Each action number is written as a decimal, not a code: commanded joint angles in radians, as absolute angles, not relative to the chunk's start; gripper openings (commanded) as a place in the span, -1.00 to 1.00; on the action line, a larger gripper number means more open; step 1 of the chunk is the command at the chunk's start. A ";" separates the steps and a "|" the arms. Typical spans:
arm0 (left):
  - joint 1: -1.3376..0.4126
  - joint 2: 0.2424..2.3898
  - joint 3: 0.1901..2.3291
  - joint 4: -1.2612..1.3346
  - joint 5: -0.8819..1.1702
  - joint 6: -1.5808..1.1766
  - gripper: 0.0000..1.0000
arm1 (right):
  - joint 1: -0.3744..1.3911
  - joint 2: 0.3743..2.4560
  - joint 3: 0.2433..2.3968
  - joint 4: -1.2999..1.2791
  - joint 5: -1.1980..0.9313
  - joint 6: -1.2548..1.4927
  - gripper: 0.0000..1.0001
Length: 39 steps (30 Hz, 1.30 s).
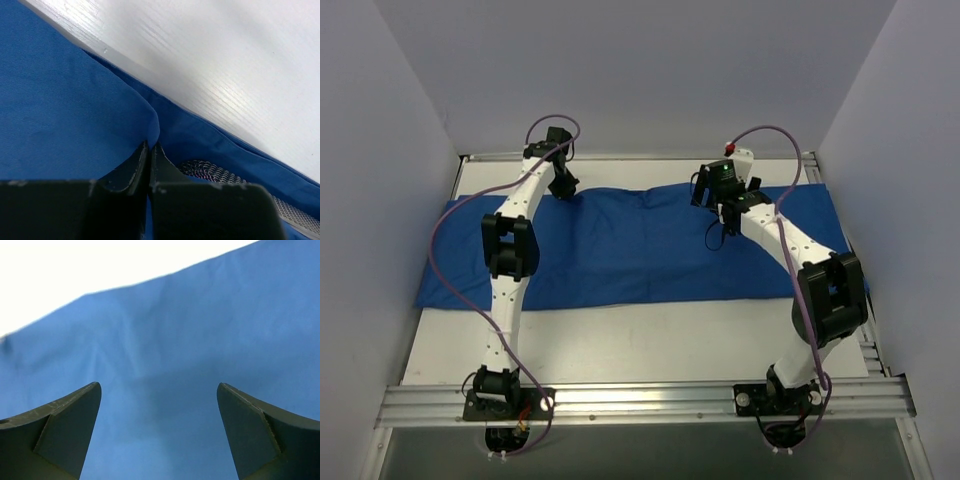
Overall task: Open and lay out the surgical kit
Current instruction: Open the surgical kit at the center of the board.
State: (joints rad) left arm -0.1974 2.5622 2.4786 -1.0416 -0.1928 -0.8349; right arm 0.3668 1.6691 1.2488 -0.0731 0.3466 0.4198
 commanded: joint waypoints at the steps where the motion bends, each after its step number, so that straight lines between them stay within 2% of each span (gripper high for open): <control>1: -0.198 2.484 2.499 -1.042 -0.183 -0.798 -0.95 | 0.327 1.744 1.354 -0.129 0.449 0.506 0.90; 8: -0.198 2.476 2.499 -1.043 -0.173 -0.779 -0.95 | 0.255 1.976 1.671 -0.284 0.472 0.581 0.87; 15: -0.198 2.470 2.493 -1.046 -0.176 -0.758 -0.95 | 0.233 2.166 1.860 -0.321 0.420 0.612 0.86; 21: -0.198 2.470 2.491 -1.042 -0.167 -0.750 -0.95 | 0.233 2.269 1.939 -0.252 0.312 0.584 0.87; 28: -0.196 2.465 2.490 -1.045 -0.172 -0.746 -0.95 | 0.233 2.364 2.019 -0.293 0.276 0.572 0.87; 34: -0.196 2.461 2.484 -1.045 -0.178 -0.741 -0.95 | 0.233 2.379 2.025 -0.347 0.291 0.568 0.76; 39: -0.198 2.457 2.484 -1.045 -0.181 -0.739 -0.95 | 0.222 2.378 2.023 -0.364 0.301 0.569 0.43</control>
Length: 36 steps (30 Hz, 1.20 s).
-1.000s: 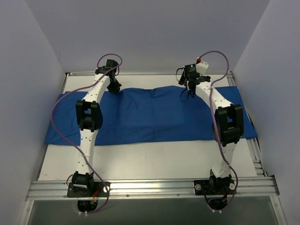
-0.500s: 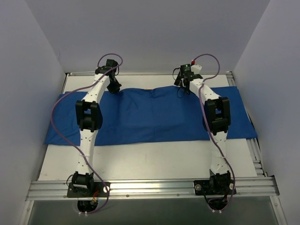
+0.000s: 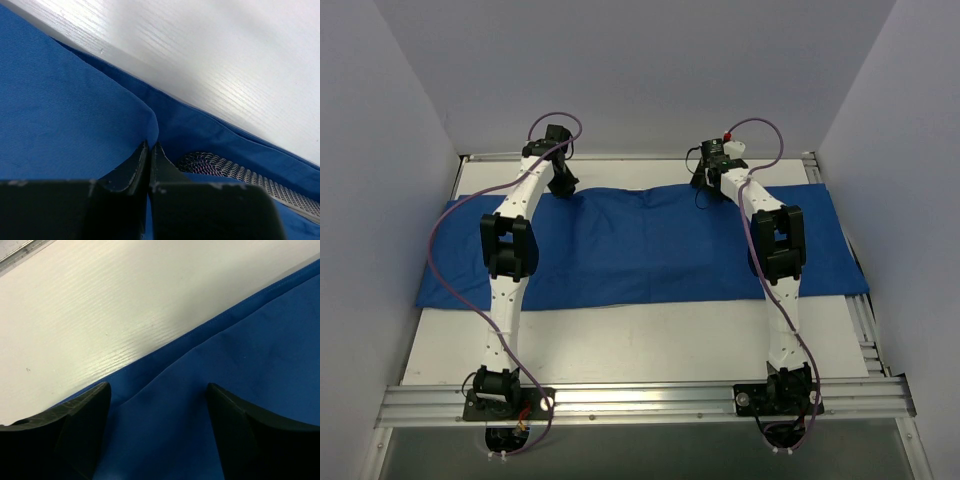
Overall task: Open and lay out the surgical kit
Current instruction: Open the surgical kit at the center of the board.
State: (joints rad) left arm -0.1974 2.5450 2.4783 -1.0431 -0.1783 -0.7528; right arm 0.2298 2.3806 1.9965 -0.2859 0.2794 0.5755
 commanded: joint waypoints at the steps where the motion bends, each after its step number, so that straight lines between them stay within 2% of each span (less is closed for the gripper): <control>1: -0.196 2.456 2.484 -1.045 -0.181 -0.738 -0.95 | 0.221 2.375 2.020 -0.365 0.301 0.571 0.38; 7: -0.196 2.451 2.482 -1.048 -0.189 -0.733 -0.95 | 0.212 2.362 2.010 -0.368 0.304 0.574 -0.16; 11: -0.196 2.447 2.482 -1.049 -0.196 -0.727 -0.95 | 0.210 2.353 2.010 -0.373 0.316 0.572 -0.37; 15: -0.195 2.436 2.482 -1.051 -0.212 -0.721 -0.95 | 0.206 2.339 2.010 -0.377 0.331 0.565 -0.72; 16: -0.195 2.434 2.480 -1.051 -0.212 -0.719 -0.95 | 0.206 2.335 2.010 -0.379 0.331 0.565 -0.87; 18: -0.193 2.431 2.482 -1.049 -0.213 -0.716 -0.95 | 0.201 2.332 2.010 -0.382 0.331 0.563 -0.97; 36: -0.179 2.329 2.462 -1.060 -0.302 -0.638 -0.95 | 0.186 2.205 2.002 -0.420 0.449 0.523 -1.00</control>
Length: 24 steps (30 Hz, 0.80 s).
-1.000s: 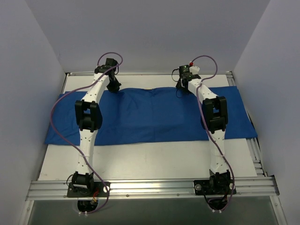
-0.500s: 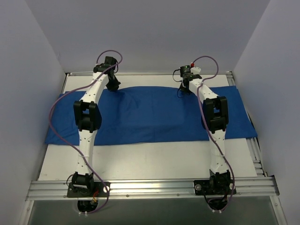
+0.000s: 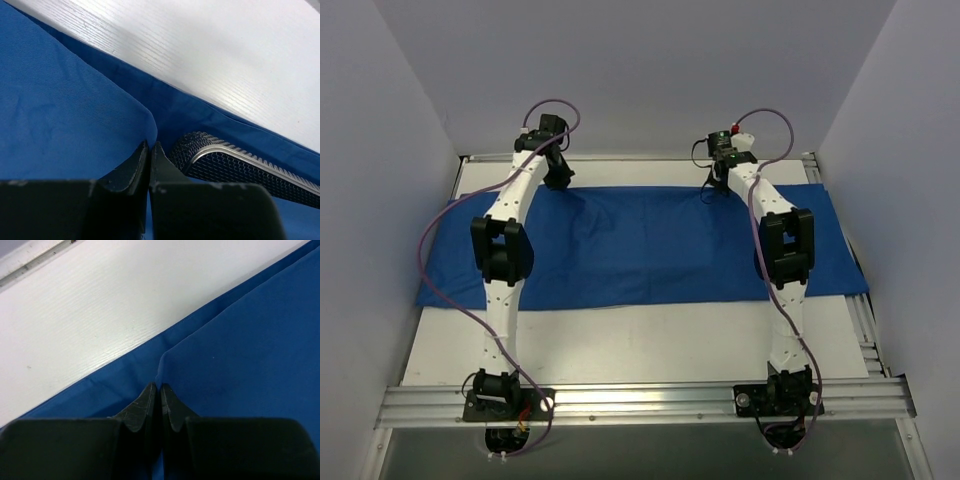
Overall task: Open and lay out the surgical kit
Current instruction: Open the surgical kit at the center of the board.
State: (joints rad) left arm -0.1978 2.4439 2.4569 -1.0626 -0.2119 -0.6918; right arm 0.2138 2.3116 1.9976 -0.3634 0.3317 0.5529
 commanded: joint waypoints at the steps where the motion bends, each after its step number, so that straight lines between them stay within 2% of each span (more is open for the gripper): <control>1: -0.179 2.313 2.451 -1.060 -0.307 -0.628 -0.95 | 0.186 2.197 1.997 -0.417 0.452 0.520 -1.00; 17: -0.179 2.154 2.304 -1.028 -0.380 -0.532 -0.95 | 0.181 2.048 1.865 -0.413 0.466 0.508 -1.00; 24: -0.187 2.039 2.238 -1.090 -0.420 -0.496 -0.95 | 0.181 1.882 1.755 -0.431 0.483 0.489 -1.00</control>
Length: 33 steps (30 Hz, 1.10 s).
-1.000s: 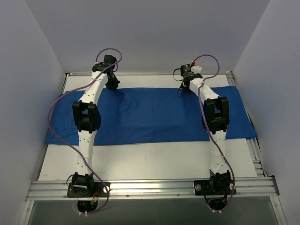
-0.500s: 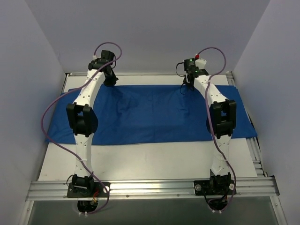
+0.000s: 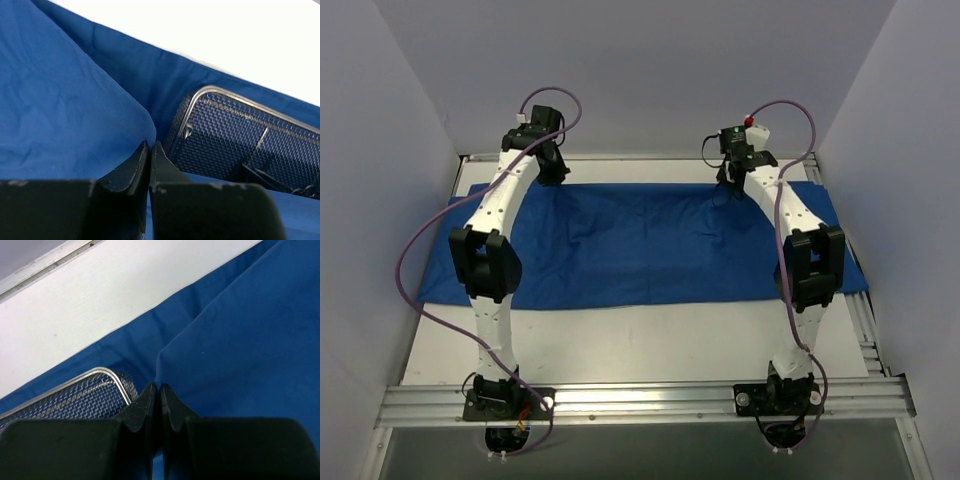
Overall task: Open and lay out the surgical kit
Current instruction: Open the surgical kit at the center of the board.
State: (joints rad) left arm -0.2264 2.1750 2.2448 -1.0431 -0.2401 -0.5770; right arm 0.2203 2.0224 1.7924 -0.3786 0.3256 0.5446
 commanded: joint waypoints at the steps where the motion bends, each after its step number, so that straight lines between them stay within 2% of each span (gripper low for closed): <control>1: -0.189 2.001 2.211 -1.098 -0.428 -0.495 -0.95 | 0.181 1.858 1.738 -0.434 0.485 0.486 -1.00; 6: -0.199 1.800 2.059 -1.147 -0.469 -0.515 -0.95 | 0.183 1.648 1.619 -0.472 0.488 0.480 -1.00; 9: -0.202 1.677 1.898 -1.150 -0.474 -0.532 -0.95 | 0.187 1.490 1.514 -0.497 0.479 0.472 -1.00; 14: -0.209 1.341 1.625 -1.193 -0.425 -0.546 -0.95 | 0.195 1.174 1.393 -0.586 0.405 0.453 -1.00; 18: -0.210 1.071 1.485 -1.284 -0.367 -0.563 -0.95 | 0.201 0.950 1.353 -0.672 0.313 0.427 -1.00; 21: -0.210 0.829 1.427 -1.374 -0.315 -0.583 -0.95 | 0.201 0.778 1.333 -0.773 0.223 0.410 -1.00; 29: -0.215 0.468 1.387 -1.548 -0.129 -0.686 -0.93 | 0.199 0.409 1.364 -0.958 0.061 0.431 -1.00; 31: -0.215 0.383 1.393 -1.566 -0.088 -0.724 -0.78 | 0.199 0.356 1.379 -0.992 0.064 0.423 -0.94; 32: -0.215 0.356 1.391 -1.571 -0.075 -0.735 -0.64 | 0.199 0.309 1.382 -1.000 0.071 0.417 -0.67; 33: -0.213 0.306 1.394 -1.581 -0.068 -0.758 -0.35 | 0.199 0.287 1.384 -1.009 0.084 0.417 -0.53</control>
State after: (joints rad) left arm -0.2218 0.3882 1.3815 -1.3510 -0.0486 -0.7036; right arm 0.2039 0.3344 1.3689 -0.9340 -0.0013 0.4656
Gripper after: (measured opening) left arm 0.237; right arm 0.177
